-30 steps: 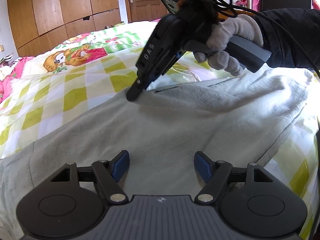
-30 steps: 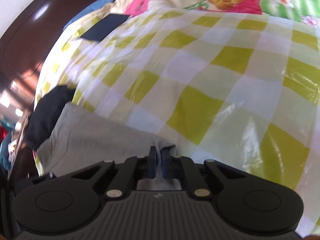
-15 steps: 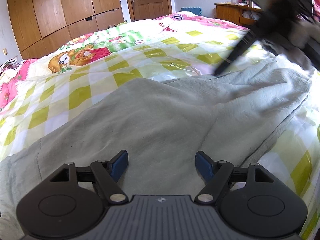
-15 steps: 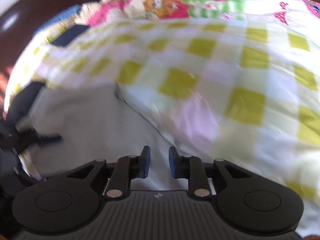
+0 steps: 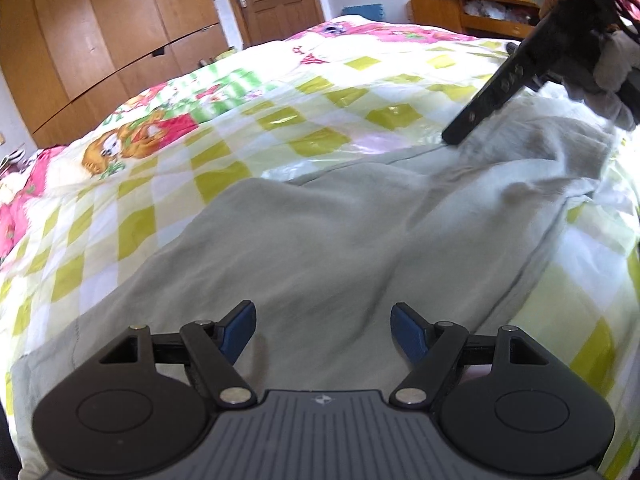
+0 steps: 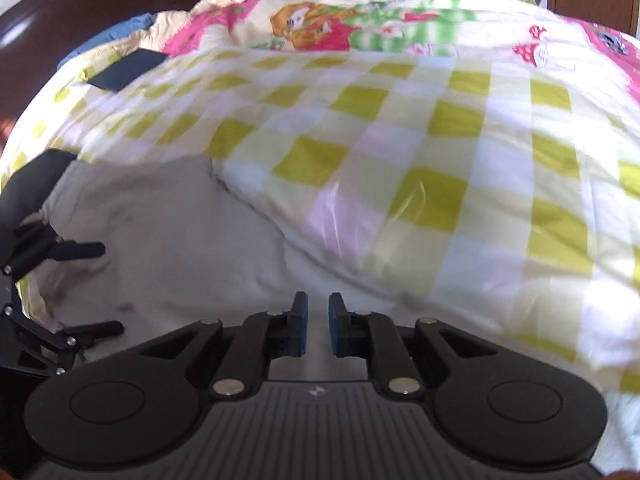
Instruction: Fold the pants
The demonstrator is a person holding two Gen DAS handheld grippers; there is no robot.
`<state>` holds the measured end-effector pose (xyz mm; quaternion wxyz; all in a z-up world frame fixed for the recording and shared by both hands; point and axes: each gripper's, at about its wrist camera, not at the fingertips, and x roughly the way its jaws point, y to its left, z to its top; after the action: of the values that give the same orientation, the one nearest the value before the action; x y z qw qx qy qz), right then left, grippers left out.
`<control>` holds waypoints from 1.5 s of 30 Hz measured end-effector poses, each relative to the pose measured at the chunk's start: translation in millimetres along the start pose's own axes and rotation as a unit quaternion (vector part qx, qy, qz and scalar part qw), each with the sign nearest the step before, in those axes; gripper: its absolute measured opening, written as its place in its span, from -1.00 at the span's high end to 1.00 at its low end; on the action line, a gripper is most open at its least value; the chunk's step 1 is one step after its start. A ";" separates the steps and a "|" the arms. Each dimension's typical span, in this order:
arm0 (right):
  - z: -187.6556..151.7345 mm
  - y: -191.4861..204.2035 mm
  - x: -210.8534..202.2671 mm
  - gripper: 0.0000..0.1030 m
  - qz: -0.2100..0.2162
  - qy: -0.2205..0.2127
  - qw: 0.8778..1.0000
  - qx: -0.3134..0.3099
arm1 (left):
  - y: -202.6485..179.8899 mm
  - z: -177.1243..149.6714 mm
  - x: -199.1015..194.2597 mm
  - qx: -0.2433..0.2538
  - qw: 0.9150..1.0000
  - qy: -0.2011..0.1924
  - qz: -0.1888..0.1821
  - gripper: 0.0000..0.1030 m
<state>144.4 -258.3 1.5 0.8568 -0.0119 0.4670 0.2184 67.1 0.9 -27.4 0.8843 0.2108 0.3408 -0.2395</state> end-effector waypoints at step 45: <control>-245.5 -168.5 -190.7 0.93 -0.037 -0.358 0.740 0.568 | -158.1 68.8 16.3 0.127 0.984 0.023 -0.121 -0.78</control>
<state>-75.1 -535.1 -14.1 0.8159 0.5391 0.1630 -0.1310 22.6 -166.4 -25.3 0.8070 0.2836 0.3507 -0.3813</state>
